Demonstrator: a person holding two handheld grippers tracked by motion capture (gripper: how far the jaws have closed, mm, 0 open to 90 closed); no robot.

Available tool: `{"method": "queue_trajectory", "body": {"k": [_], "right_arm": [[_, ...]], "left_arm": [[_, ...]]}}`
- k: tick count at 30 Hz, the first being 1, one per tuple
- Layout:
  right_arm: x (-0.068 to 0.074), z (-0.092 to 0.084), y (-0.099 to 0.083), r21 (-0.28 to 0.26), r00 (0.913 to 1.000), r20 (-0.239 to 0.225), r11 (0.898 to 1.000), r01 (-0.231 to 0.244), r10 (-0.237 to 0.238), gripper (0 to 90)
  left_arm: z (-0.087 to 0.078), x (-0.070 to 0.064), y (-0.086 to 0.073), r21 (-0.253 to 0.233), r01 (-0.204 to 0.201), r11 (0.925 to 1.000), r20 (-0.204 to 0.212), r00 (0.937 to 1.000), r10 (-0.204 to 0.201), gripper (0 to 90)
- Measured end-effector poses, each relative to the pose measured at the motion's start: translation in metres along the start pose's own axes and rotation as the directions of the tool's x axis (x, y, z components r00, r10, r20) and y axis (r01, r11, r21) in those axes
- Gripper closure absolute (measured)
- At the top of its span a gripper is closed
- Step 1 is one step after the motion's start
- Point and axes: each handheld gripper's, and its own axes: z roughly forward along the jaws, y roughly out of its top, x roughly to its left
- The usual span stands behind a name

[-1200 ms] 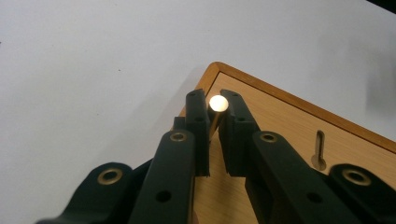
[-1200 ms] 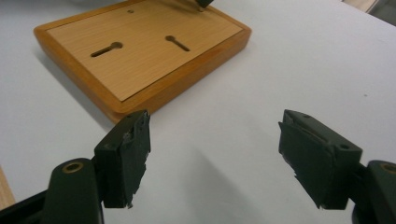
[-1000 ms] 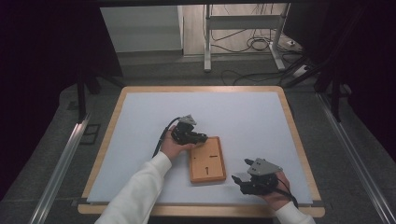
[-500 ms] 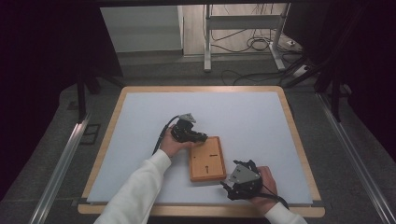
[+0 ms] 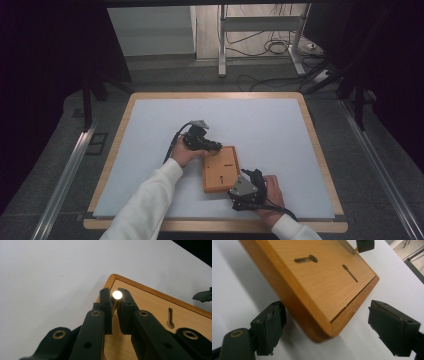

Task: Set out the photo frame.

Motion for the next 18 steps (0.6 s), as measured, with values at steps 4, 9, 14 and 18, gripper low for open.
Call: {"method": "queue_trajectory", "body": {"k": [4, 9, 14, 18], "right_arm": [[0.003, 0.001, 0.005, -0.021, 0.9982, 0.039, 0.999, 0.048, -0.047, 17.9], [0.002, -0.006, 0.015, -0.066, 0.9954, 0.051, 0.994, 0.084, -0.081, 26.6], [-0.004, -0.009, 0.025, -0.086, 0.9959, 0.034, 0.993, 0.086, -0.084, 35.4], [-0.007, -0.010, 0.031, -0.093, 0.9954, 0.025, 0.991, 0.094, -0.092, 40.9]], "left_arm": [[0.000, -0.003, 0.001, 0.002, -0.013, 0.9999, -0.032, 0.9994, 0.013, 84.1], [0.001, -0.007, 0.003, 0.009, -0.045, 0.9989, -0.086, 0.9952, 0.046, 84.2], [0.002, -0.007, 0.004, 0.007, -0.044, 0.9990, -0.107, 0.9932, 0.045, 82.3], [0.003, -0.006, 0.004, 0.007, -0.048, 0.9988, -0.116, 0.9920, 0.049, 80.8]]}}
